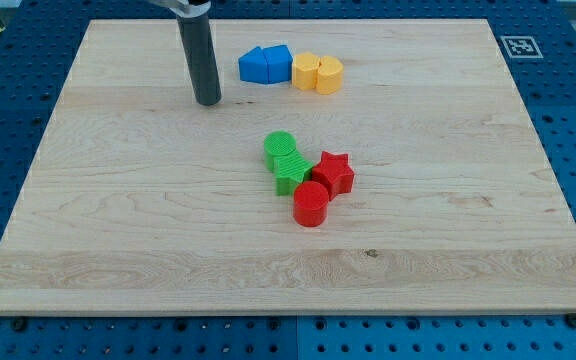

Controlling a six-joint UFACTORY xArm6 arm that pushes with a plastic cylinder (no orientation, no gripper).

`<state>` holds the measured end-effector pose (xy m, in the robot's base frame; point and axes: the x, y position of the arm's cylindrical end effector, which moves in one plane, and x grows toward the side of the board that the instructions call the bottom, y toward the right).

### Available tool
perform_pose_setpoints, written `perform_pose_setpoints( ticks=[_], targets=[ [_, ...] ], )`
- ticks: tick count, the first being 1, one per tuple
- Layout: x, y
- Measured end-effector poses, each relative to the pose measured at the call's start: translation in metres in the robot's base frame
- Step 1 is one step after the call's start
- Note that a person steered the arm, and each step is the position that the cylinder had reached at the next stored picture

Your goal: Push the red blocks towards the bottom

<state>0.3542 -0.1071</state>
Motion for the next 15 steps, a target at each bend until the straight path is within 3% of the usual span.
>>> perform_pose_setpoints(
  ticks=[1, 2, 3, 5, 6, 11, 15],
  targets=[
    [0.002, 0.005],
    [0.005, 0.065],
    [0.036, 0.118],
    [0.073, 0.141],
    [0.102, 0.152],
    [0.13, 0.139],
    [0.151, 0.17]
  ],
)
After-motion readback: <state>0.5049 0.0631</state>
